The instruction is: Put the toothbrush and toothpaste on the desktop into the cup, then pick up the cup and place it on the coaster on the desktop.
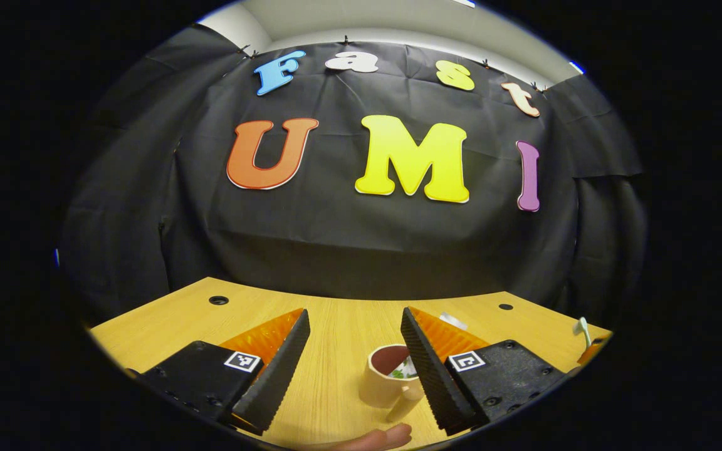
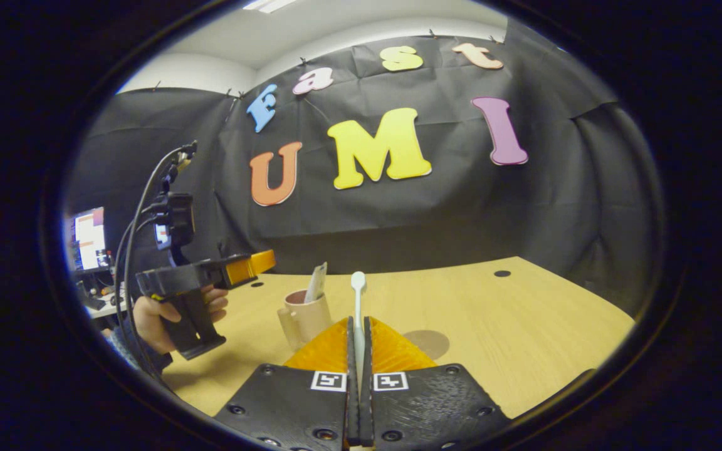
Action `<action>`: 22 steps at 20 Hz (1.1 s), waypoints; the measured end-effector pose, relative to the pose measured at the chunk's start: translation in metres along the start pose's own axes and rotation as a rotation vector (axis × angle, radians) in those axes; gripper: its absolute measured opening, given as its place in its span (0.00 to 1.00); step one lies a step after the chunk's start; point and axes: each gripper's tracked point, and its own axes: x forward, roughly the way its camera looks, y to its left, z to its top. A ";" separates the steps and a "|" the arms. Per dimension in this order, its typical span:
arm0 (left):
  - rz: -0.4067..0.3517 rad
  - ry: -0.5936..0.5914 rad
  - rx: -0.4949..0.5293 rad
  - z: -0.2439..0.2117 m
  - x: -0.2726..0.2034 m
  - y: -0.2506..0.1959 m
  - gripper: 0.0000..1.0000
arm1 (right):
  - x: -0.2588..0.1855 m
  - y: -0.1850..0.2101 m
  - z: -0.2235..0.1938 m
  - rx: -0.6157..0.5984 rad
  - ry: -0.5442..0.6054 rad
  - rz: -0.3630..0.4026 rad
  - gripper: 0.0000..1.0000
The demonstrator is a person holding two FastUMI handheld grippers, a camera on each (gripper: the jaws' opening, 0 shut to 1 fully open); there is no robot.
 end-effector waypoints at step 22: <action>0.052 0.075 0.009 -0.044 -0.044 0.056 0.95 | 0.184 0.102 0.065 0.083 -0.057 0.129 0.05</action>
